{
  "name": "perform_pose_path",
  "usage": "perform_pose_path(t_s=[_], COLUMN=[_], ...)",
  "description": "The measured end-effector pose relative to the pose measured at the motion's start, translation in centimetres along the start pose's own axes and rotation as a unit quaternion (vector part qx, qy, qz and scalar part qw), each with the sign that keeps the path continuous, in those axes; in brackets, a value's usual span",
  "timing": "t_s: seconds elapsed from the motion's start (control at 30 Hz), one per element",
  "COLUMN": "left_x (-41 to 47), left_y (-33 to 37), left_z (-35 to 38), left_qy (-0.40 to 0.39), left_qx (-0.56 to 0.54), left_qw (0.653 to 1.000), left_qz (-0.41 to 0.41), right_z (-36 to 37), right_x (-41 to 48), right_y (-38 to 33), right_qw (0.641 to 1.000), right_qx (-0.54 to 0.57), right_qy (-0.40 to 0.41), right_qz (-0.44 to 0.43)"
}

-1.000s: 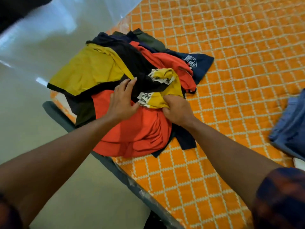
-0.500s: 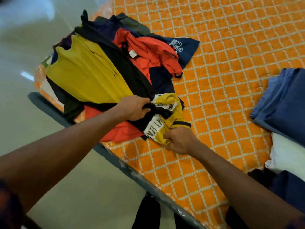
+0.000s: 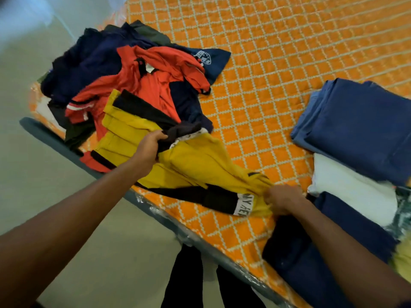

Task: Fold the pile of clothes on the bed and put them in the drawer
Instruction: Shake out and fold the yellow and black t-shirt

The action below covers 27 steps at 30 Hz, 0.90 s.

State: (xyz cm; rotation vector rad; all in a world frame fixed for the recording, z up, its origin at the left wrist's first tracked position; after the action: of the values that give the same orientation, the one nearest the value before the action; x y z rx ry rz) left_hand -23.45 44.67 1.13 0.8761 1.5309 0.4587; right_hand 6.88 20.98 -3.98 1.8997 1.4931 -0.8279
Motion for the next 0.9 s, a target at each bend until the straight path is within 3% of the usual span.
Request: perform_pose_path(t_s=[0.07,0.13,0.2,0.3,0.37,0.4,0.43,0.5,0.6,0.67,0.7,0.8,0.9], left_x=[-0.2,-0.2,0.0,-0.3,-1.0,-0.9,-0.6,-0.7,-2.2,-2.3,-2.0,-0.5,-1.0], left_y=[-0.1,0.0,1.1,2.5,3.5,4.0,4.5,4.9,2.7,2.5,2.7,3.9,4.4], left_z=[-0.5,-1.0,-2.3,-5.0,-5.7,-4.9,-3.0,2.3,10.2,13.5,14.3,14.5,14.0], left_qy=[0.017,0.039,0.086,0.242,0.329,0.321,0.264,0.060,-0.188,-0.238,-0.248,-0.286,-0.345], left_qx=[0.042,0.051,0.116,0.276,0.366,0.384,0.385,0.357,0.431,0.474,0.482,0.453,0.421], left_qw=[0.998,0.996,0.981,0.911,0.842,0.825,0.822,0.821,0.759,0.720,0.722,0.782,0.803], left_qz=[0.037,0.063,0.127,0.188,0.221,0.263,0.327,0.442,0.450,0.447,0.430,0.317,0.243], right_z=[-1.2,-2.8,-3.4,-3.4,-5.1,-6.2,-7.2,-9.2,-12.7,-14.0,-14.4,-13.7,-11.9], right_x=[1.1,1.8,3.0,4.8,5.0,4.7,4.3,3.4,2.1,1.9,1.9,2.8,3.5], right_y=[-0.6,-1.4,-2.8,-3.6,-3.8,-4.0,-4.2,-5.0,-6.9,-7.6,-7.4,-5.5,-4.2], right_qw=[0.979,0.912,0.896,0.930,0.900,0.864,0.822,0.770,0.754,0.771,0.781,0.800,0.828], right_qx=[0.180,0.352,0.378,0.298,0.323,0.376,0.433,0.505,0.525,0.506,0.496,0.510,0.508], right_qy=[0.098,0.211,0.231,0.215,0.292,0.335,0.368,0.383,0.369,0.346,0.335,0.266,0.176], right_qz=[0.004,-0.001,-0.008,0.028,0.020,-0.005,-0.033,-0.074,-0.140,-0.171,-0.178,-0.173,-0.159])
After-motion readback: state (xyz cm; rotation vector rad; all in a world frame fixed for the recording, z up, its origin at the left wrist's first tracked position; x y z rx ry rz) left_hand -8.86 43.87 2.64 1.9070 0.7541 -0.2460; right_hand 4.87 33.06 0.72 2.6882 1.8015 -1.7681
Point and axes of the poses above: each hand's wrist, its own x-axis towards the middle knuckle, its own z-axis out of the palm, y = z × x, the point moved 8 cm from there along x, towards the middle knuckle, and after that the axes turned 8 degrees about y, right-handed, at the moved point
